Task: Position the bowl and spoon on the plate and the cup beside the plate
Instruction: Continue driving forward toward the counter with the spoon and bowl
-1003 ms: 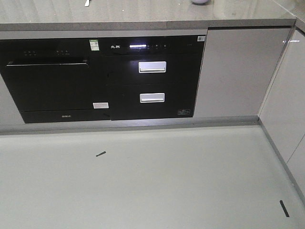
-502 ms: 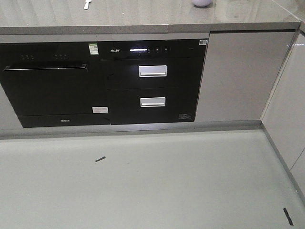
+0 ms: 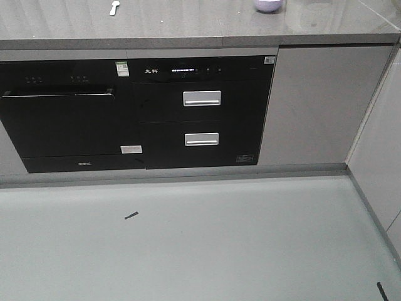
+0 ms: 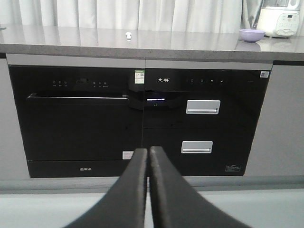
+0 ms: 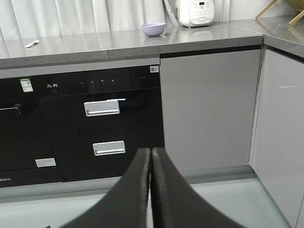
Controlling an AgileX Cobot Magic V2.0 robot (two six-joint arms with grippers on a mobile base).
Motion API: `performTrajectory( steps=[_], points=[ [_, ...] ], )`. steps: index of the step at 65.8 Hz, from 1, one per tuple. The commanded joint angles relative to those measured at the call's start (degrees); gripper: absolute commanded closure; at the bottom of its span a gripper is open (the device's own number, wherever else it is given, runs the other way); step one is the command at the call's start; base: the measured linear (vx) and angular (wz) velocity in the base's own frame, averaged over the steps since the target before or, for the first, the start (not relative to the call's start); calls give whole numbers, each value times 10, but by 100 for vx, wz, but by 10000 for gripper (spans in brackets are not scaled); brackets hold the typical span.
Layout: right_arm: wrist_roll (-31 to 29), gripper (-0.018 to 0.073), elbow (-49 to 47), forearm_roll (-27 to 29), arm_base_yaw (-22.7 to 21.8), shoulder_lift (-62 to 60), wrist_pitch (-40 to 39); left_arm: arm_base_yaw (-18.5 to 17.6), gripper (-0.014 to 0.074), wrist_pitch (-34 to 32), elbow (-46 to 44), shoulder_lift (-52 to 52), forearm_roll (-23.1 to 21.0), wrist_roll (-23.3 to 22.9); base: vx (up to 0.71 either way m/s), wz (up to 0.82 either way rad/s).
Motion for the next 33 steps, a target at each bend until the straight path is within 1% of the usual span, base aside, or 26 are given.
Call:
performTrajectory(
  steps=[1, 33],
  points=[
    [-1, 564, 9, -6, 0, -8, -41, 0, 602, -40, 17, -10, 0, -6, 6, 0],
    [-1, 564, 9, -6, 0, -8, -41, 0, 602, -40, 17, -10, 0, -6, 6, 1]
  ],
)
